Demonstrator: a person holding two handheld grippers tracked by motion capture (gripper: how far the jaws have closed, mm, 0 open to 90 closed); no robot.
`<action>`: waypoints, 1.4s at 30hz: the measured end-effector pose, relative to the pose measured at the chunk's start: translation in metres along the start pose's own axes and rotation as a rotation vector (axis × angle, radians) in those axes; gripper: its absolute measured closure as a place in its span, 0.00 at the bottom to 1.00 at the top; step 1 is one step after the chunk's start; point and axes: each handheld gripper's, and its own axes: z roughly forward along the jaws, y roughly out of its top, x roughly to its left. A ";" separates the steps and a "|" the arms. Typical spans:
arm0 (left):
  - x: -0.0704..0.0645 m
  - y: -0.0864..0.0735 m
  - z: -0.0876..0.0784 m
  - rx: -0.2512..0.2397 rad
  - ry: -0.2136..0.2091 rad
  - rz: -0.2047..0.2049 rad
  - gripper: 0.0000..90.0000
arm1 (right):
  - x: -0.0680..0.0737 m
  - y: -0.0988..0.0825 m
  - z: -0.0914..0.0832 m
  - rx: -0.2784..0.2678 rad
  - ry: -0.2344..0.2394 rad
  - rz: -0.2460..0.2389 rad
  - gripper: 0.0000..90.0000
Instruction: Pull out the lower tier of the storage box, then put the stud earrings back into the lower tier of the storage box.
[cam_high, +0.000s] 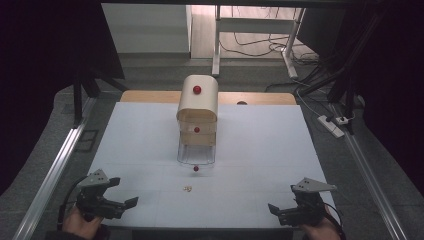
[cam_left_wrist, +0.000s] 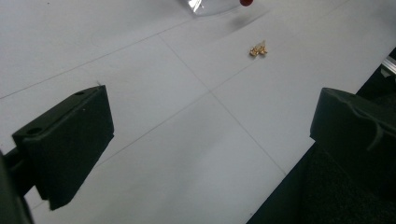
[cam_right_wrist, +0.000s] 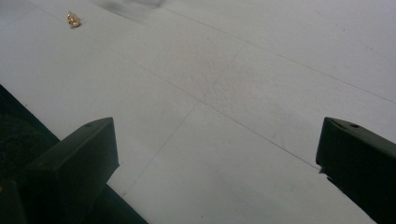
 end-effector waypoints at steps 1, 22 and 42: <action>0.000 0.000 0.000 0.000 0.000 -0.002 0.00 | 0.000 0.000 0.000 0.000 0.000 -0.002 0.00; 0.003 0.005 0.005 0.028 -0.033 0.007 0.00 | 0.001 0.000 0.000 0.002 0.003 -0.010 0.00; -0.006 0.020 0.023 0.043 -0.073 0.061 0.00 | 0.001 0.000 0.001 0.008 0.002 -0.009 0.00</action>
